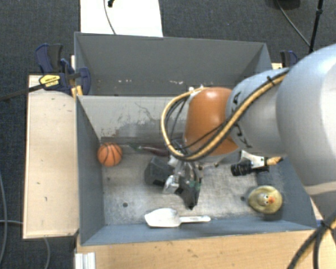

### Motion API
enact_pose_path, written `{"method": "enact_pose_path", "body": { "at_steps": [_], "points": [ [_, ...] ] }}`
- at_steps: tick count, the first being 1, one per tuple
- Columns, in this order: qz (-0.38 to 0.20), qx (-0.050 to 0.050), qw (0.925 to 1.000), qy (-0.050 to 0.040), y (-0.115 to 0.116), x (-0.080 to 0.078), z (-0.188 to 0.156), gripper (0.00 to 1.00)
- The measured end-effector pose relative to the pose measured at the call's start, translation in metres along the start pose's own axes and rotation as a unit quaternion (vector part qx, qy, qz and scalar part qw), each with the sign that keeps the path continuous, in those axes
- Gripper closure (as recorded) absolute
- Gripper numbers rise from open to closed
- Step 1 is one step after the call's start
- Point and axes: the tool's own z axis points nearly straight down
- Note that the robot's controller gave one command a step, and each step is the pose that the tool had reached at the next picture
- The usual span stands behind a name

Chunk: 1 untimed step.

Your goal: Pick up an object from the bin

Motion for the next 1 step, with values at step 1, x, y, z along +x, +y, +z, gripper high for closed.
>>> {"method": "enact_pose_path", "body": {
  "at_steps": [1],
  "points": [
    [0.0, 0.0, 1.0, 0.0, 0.0, 0.0, 0.0, 1.0]
  ]
}}
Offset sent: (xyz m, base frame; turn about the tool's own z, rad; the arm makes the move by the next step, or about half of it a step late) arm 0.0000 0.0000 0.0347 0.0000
